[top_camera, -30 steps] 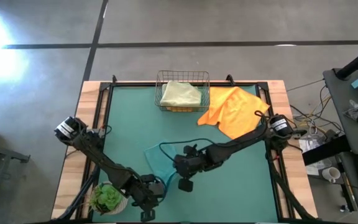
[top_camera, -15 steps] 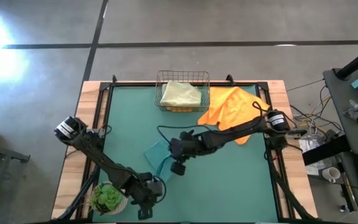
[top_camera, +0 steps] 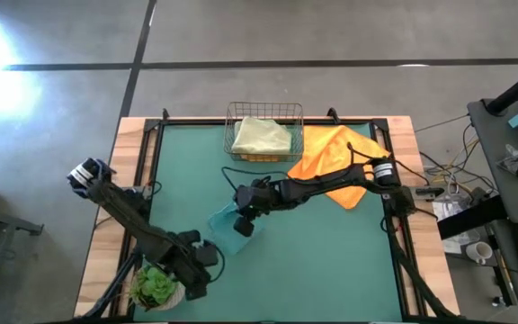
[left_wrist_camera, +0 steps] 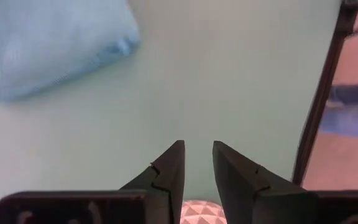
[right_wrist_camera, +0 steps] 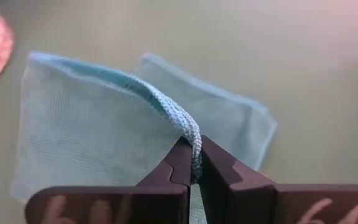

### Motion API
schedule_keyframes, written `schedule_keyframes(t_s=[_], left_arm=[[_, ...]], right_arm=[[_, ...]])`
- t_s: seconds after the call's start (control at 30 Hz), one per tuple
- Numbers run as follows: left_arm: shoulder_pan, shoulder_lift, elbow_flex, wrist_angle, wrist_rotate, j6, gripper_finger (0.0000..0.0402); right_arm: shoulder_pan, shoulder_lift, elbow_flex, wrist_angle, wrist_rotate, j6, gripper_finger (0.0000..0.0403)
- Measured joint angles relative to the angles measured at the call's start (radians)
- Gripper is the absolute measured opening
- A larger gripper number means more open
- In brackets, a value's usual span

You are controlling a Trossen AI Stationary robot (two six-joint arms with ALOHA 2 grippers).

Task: Fold microfiber towels
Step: Fold the blue microfiber towel

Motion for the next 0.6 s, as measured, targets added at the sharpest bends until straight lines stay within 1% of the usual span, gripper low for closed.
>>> schedule_keyframes(t_s=[0.2,0.47,0.53,0.6], left_arm=[[0.0,-0.049,0.0,-0.003,-0.087,-0.001,0.0067],[0.001,-0.05,-0.019,-0.002,-0.129,0.002,0.0067],[0.001,-0.048,-0.026,-0.003,-0.13,0.002,0.0067],[0.001,-0.048,-0.029,-0.002,-0.13,0.002,0.0067]], right_arm=[[-0.039,0.062,0.056,-0.028,0.0,-0.004,0.0009],[-0.034,0.117,0.131,-0.064,-0.001,-0.057,0.001],[-0.034,0.118,0.156,-0.093,-0.013,-0.071,0.0021],[-0.037,0.118,0.173,-0.126,-0.019,-0.08,0.004]])
